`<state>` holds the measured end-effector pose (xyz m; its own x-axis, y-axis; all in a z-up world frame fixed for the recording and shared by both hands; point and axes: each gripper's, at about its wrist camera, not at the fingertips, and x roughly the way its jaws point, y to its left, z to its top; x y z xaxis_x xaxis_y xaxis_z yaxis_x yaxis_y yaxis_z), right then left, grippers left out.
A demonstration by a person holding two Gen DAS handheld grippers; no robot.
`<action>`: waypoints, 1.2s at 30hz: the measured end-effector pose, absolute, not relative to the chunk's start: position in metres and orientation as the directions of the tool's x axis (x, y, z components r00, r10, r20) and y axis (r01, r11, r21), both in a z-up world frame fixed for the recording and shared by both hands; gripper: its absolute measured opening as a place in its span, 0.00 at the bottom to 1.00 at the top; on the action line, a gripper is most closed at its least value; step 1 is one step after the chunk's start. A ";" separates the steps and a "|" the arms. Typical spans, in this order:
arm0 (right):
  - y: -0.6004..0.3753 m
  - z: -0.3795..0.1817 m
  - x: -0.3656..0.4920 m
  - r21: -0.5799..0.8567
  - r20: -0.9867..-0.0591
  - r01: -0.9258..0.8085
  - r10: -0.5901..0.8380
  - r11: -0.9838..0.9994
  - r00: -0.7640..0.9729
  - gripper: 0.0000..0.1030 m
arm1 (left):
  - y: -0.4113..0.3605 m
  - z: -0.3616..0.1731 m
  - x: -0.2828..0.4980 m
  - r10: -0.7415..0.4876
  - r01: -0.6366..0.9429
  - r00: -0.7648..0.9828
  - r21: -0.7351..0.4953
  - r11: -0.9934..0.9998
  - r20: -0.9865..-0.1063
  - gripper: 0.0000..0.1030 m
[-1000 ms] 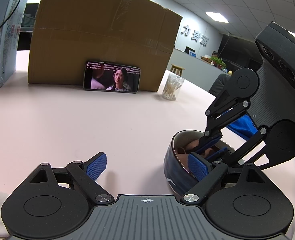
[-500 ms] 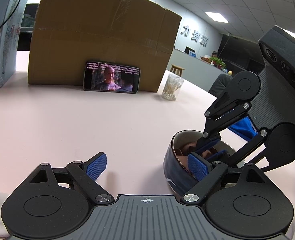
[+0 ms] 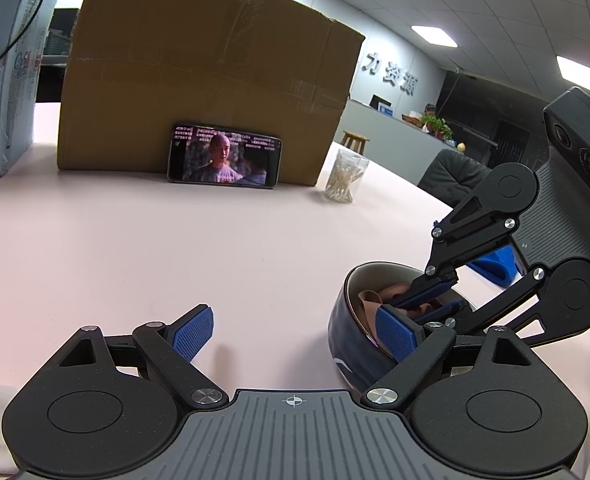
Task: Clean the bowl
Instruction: 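Open the right gripper and lift it away from the cloth in the bowl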
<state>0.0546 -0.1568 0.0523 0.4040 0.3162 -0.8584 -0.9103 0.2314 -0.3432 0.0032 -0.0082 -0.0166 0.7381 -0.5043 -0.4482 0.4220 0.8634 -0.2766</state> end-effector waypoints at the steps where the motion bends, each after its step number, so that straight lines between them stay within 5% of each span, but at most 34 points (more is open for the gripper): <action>1: -0.160 0.055 0.051 -0.343 -0.855 -0.910 0.323 0.234 0.405 0.20 | -0.008 -0.016 0.003 -0.504 0.422 0.739 -0.277 0.863 -0.447 0.88; 7: -0.186 0.068 0.036 -0.328 -0.808 -0.899 0.407 0.292 0.427 0.46 | -0.007 -0.014 0.000 -0.507 0.426 0.747 -0.276 0.862 -0.430 0.88; 11: -0.209 0.073 0.027 -0.310 -0.741 -0.885 0.496 0.346 0.454 0.51 | -0.008 -0.010 -0.005 -0.512 0.442 0.756 -0.259 0.859 -0.408 0.88; 22: -0.288 0.076 0.012 -0.120 -0.376 -0.825 0.744 0.552 0.552 0.87 | -0.029 0.026 -0.026 -0.411 0.429 0.841 -0.030 0.903 -0.352 0.88; 36: -0.331 0.061 -0.003 0.119 -0.066 -0.688 0.698 0.715 0.713 0.95 | -0.100 0.051 -0.047 -0.262 0.446 0.869 0.436 0.782 -0.419 0.88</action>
